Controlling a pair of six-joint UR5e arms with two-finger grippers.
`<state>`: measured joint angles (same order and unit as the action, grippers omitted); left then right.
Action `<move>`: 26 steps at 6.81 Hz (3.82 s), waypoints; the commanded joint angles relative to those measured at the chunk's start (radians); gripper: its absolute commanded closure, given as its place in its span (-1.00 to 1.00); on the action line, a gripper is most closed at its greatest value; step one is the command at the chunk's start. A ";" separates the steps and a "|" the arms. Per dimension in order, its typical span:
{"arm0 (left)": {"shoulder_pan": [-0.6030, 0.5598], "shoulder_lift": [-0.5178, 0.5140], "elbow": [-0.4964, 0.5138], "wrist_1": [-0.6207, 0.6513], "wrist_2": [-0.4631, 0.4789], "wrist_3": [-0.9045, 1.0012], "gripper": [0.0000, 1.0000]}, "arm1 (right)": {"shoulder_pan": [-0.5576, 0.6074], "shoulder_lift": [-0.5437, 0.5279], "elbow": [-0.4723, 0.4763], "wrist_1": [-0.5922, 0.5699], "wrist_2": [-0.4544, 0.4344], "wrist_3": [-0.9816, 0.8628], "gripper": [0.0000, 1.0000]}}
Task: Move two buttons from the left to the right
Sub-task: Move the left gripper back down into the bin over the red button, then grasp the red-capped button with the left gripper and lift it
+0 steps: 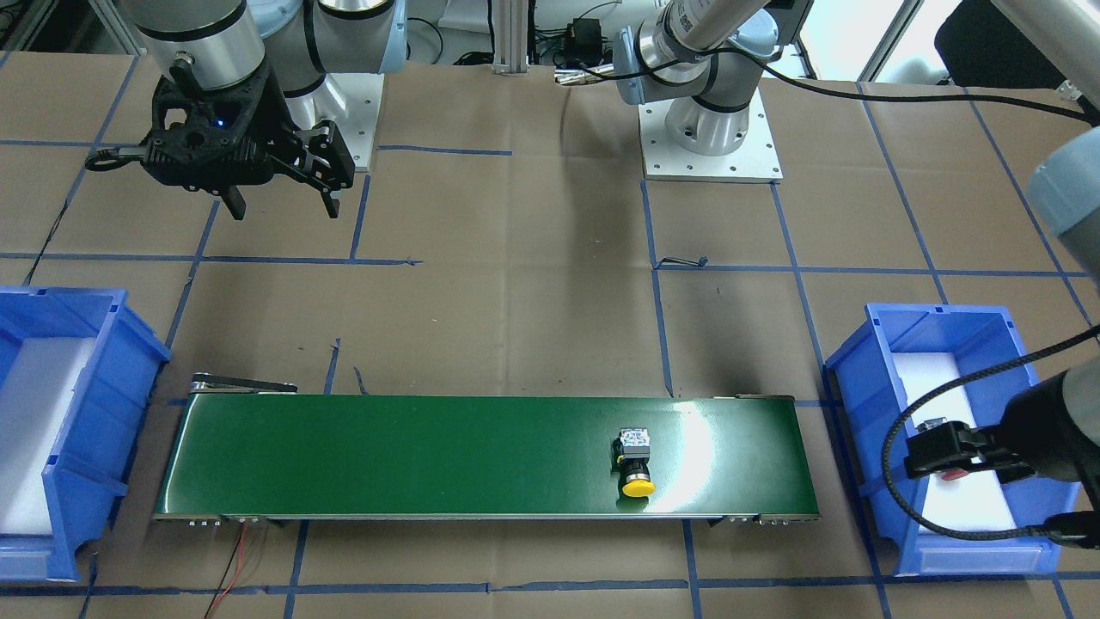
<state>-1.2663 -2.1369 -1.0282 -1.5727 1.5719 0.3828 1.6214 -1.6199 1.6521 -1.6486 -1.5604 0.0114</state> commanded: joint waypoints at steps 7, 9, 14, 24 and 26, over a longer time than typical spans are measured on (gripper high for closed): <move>0.179 -0.054 -0.045 0.051 0.002 0.171 -0.96 | 0.000 0.002 0.002 -0.007 0.000 -0.001 -1.00; 0.182 -0.032 -0.174 0.190 0.003 0.163 -0.97 | 0.000 0.002 0.002 -0.008 0.000 -0.001 -1.00; 0.218 0.002 -0.487 0.526 -0.001 0.159 -0.98 | 0.000 0.014 -0.002 -0.007 0.000 0.001 -1.00; 0.208 0.003 -0.543 0.590 -0.006 0.140 0.78 | 0.000 0.014 -0.002 -0.007 0.000 0.001 -1.00; 0.208 0.046 -0.489 0.495 -0.003 0.143 0.79 | 0.000 0.014 -0.002 -0.007 0.000 0.001 -1.00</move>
<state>-1.0582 -2.1220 -1.5450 -1.0159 1.5686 0.5254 1.6214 -1.6061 1.6506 -1.6552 -1.5600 0.0123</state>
